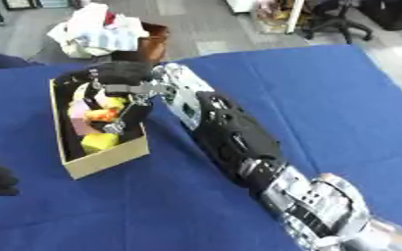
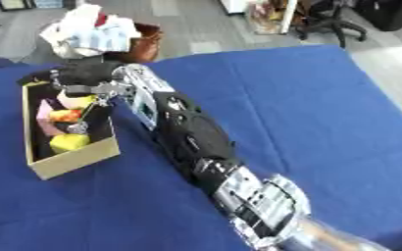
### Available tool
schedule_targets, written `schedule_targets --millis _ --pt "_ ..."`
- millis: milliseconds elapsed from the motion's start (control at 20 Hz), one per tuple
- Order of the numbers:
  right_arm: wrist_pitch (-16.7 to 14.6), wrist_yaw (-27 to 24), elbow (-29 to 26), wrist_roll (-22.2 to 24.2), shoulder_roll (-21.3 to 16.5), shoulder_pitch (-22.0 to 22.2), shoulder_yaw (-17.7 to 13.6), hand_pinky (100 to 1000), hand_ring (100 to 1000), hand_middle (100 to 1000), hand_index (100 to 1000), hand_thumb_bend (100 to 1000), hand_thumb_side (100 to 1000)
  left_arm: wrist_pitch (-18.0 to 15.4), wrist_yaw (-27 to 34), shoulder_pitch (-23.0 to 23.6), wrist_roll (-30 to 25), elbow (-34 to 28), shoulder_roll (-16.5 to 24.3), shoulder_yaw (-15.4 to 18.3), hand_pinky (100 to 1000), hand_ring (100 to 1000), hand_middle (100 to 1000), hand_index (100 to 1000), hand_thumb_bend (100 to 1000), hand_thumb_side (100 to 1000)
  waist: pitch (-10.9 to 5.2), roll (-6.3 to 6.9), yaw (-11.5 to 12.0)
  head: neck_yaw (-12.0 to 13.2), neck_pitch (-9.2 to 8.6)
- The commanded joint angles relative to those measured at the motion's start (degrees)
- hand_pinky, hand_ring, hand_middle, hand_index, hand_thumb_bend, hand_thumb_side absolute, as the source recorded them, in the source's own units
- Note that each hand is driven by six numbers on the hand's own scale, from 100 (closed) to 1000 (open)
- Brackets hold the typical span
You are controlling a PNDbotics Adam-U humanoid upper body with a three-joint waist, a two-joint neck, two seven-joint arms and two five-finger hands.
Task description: Pick up objects on the table and place them in the box.
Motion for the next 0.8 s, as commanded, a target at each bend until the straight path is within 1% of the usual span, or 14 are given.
schedule_targets --millis 50,100,150,250,300,350,450,800 --pt "-9.69 -0.85 -1.03 7.66 -0.58 -1.17 -1.59 906 998 1000 1000 100 828 -0.11 0.37 -0.75 -0.10 -0.89 0.53 0.00 638 663 631 796 100 797 -1.71 -0.57 -0.02 -0.11 -0.73" --pt "-9.35 -0.60 -0.51 7.01 -0.72 -1.14 -2.04 897 993 1000 1000 100 1000 -0.12 0.38 -0.76 -0.07 -0.89 0.52 0.03 637 663 630 796 100 796 -1.72 -0.56 -0.05 -0.12 -0.74" --pt "-8.89 -0.18 -0.08 6.36 -0.77 -1.13 -2.34 890 987 1000 993 100 1000 -0.12 0.40 -0.77 -0.05 -0.90 0.52 0.04 637 663 630 796 100 796 -1.73 -0.55 -0.06 -0.13 -0.78" --pt "-8.15 0.65 0.68 5.40 -0.69 -1.08 -2.49 887 987 1000 937 100 1000 -0.11 0.41 -0.77 -0.03 -0.89 0.51 0.04 637 663 630 796 100 797 -1.74 -0.54 -0.09 -0.11 -0.83" --pt "-7.96 0.98 0.97 5.04 -0.63 -1.05 -2.48 884 984 1000 893 100 1000 -0.12 0.42 -0.78 -0.03 -0.90 0.51 0.04 637 663 630 796 100 796 -1.75 -0.54 -0.09 -0.12 -0.83" --pt "-7.86 1.25 1.20 4.82 -0.59 -1.01 -2.45 882 982 1000 873 100 1000 -0.12 0.42 -0.78 -0.02 -0.90 0.50 0.04 637 663 630 796 100 796 -1.76 -0.54 -0.09 -0.13 -0.83" --pt "-7.73 1.57 1.56 4.60 -0.51 -0.99 -2.41 882 982 1000 865 100 1000 -0.13 0.44 -0.79 -0.01 -0.92 0.50 0.05 637 663 630 796 100 795 -1.75 -0.53 -0.08 -0.15 -0.86" --pt "-7.97 1.30 1.83 4.49 -0.53 -0.92 -2.40 876 972 1000 881 100 1000 -0.11 0.46 -0.80 0.01 -0.93 0.50 0.06 637 663 630 796 100 796 -1.72 -0.56 -0.07 -0.14 -0.84"
